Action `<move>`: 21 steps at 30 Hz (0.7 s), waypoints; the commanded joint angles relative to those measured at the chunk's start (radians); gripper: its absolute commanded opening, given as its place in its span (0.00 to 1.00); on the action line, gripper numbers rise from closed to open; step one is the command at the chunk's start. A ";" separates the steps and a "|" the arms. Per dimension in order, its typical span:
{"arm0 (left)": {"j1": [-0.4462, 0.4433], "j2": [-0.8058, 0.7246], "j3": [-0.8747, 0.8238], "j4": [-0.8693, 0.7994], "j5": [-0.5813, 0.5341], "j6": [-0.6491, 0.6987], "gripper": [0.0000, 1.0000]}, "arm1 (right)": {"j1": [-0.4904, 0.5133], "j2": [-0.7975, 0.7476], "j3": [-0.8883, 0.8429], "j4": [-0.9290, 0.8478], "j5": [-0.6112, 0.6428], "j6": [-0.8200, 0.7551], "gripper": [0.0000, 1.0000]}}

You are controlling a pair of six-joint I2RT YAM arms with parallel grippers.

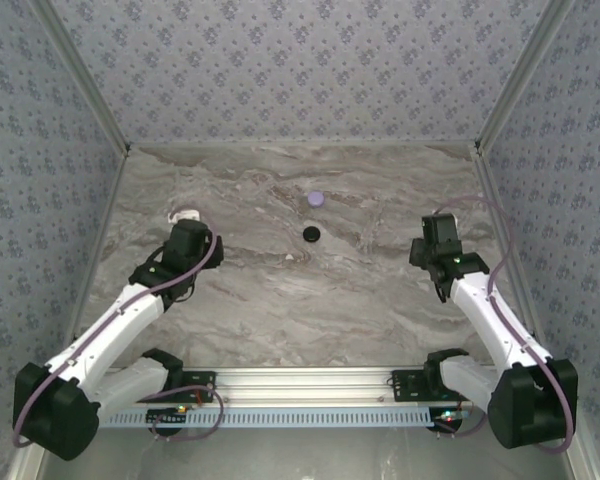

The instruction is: Insert the wireless bluetooth earbuds into the charging case

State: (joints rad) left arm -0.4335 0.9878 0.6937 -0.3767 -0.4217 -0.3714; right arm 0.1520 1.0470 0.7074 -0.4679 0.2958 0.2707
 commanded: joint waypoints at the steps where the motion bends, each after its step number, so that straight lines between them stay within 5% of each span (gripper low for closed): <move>1: 0.048 -0.014 -0.038 0.107 -0.084 0.083 0.80 | -0.050 -0.007 -0.045 0.165 0.007 -0.045 0.57; 10: 0.166 0.040 -0.147 0.392 -0.051 0.252 0.99 | -0.156 0.010 -0.211 0.543 -0.167 -0.164 0.66; 21: 0.263 0.232 -0.258 0.814 0.154 0.405 0.99 | -0.234 0.161 -0.304 0.877 -0.292 -0.216 0.70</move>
State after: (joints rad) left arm -0.1856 1.1862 0.4370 0.2665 -0.3492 -0.0349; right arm -0.0738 1.1900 0.4255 0.2508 0.0574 0.0914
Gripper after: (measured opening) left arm 0.993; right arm 0.697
